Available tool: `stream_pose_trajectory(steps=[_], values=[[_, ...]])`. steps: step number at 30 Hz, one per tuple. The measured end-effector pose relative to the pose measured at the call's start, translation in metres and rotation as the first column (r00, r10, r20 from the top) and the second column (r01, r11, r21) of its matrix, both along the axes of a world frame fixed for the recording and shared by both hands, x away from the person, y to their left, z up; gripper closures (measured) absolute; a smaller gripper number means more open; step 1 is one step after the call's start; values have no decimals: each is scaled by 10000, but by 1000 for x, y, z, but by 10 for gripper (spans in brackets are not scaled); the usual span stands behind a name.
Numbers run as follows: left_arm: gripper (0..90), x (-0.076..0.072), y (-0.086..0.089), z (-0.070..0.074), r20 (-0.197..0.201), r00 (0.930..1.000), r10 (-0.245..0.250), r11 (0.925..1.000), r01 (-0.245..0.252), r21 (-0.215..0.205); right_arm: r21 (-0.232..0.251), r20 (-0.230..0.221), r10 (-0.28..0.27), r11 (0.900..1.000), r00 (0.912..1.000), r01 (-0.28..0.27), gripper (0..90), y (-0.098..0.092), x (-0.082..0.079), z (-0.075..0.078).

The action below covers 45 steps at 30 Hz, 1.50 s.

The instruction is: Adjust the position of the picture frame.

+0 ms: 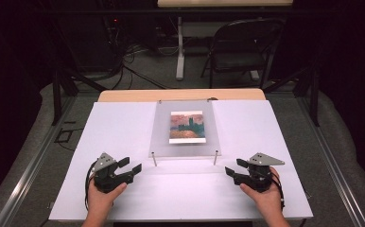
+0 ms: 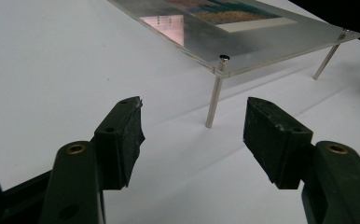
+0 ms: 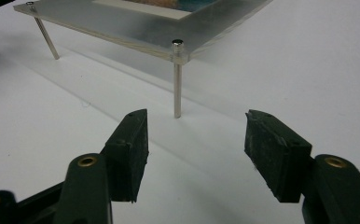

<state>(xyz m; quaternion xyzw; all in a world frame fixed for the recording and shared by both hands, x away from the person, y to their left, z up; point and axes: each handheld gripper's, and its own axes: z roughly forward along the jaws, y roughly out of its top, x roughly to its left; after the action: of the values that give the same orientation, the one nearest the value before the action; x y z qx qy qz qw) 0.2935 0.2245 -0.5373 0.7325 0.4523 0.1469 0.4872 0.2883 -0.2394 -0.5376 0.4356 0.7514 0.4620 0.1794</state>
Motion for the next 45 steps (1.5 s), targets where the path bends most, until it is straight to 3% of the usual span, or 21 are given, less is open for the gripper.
stream_pose_trajectory(steps=[6,10,15,17,21,28,30,33,38,45], values=[[377,1,1,-1,-94,10000,10,10000,-11,-97,149,-239,-169,9997,9996,172,385,-4,2,-1],[393,4,0,1,-188,9998,-55,9991,47,-426,193,-367,-225,9995,9991,233,385,-5,3,1],[432,12,-5,11,213,9995,228,9990,-219,-384,417,-389,-99,9991,9992,115,415,-6,11,9],[437,18,-8,17,335,9994,94,9993,-82,-362,630,-468,-29,9980,9989,58,412,-6,14,13],[425,31,-14,28,420,9991,-49,9993,65,-367,59,-384,-52,10000,9992,54,397,-2,21,21],[422,54,-22,40,214,9991,-365,9982,374,-460,556,-735,126,9984,9972,-85,355,-1,42,34],[415,63,-25,43,123,9992,-376,9989,379,-262,477,-832,71,9989,9965,-32,350,0,50,38],[402,73,-27,44,-6,9997,-253,9997,253,-22,273,-868,-108,9995,9962,132,344,0,60,41],[385,93,-29,45,-369,9993,-11,10000,8,-78,15,-797,-268,9996,9965,270,344,4,79,42],[383,117,-29,54,-397,9986,348,9993,-351,-89,-122,-711,-344,9994,9969,336,343,11,103,52]])
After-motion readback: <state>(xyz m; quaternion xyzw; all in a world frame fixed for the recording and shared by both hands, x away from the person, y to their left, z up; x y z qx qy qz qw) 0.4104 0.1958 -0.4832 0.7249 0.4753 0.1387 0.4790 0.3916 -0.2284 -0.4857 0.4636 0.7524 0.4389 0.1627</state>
